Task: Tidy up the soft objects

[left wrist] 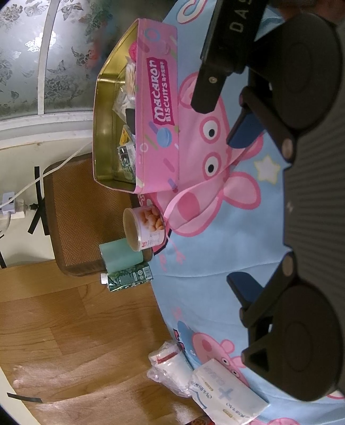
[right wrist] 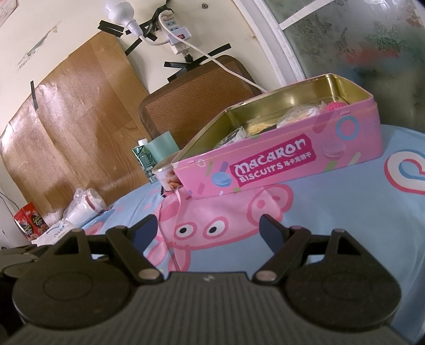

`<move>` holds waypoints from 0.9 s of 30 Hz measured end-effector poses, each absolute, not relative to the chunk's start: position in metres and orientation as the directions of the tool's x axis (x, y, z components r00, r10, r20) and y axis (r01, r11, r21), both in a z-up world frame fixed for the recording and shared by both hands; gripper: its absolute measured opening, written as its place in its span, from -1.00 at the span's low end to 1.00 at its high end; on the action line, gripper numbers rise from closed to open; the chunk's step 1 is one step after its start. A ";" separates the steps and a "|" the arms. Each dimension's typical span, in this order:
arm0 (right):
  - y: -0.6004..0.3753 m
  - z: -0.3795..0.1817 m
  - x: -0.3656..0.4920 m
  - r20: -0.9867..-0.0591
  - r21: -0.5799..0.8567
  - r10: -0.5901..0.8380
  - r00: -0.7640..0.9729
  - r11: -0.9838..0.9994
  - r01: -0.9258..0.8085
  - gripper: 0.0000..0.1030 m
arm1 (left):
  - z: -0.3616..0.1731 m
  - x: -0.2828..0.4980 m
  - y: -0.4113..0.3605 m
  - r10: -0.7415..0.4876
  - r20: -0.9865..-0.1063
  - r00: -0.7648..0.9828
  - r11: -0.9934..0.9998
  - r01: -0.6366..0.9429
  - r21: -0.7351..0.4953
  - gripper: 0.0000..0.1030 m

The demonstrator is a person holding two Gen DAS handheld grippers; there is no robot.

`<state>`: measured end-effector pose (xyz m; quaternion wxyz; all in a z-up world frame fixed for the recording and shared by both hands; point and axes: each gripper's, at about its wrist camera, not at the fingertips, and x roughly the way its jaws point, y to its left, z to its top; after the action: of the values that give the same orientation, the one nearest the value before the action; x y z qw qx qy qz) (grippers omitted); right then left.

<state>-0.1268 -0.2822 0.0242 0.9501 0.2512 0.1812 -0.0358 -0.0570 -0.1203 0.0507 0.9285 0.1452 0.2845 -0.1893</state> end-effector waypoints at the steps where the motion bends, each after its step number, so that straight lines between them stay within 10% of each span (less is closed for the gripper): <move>1: -0.282 0.025 -0.127 -0.361 0.464 0.023 0.932 0.871 0.159 0.66 | 0.051 -0.057 -0.120 -0.270 -0.584 0.766 0.886 0.435 0.161 1.00; 27: -0.283 0.026 -0.129 -0.349 0.455 0.017 0.937 0.877 0.153 0.66 | 0.054 -0.060 -0.121 -0.274 -0.579 0.768 0.889 0.432 0.151 0.99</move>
<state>-0.1285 -0.2833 0.0261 0.9532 0.2449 0.1737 -0.0357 -0.0598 -0.1207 0.0536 0.9299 0.1389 0.2828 -0.1898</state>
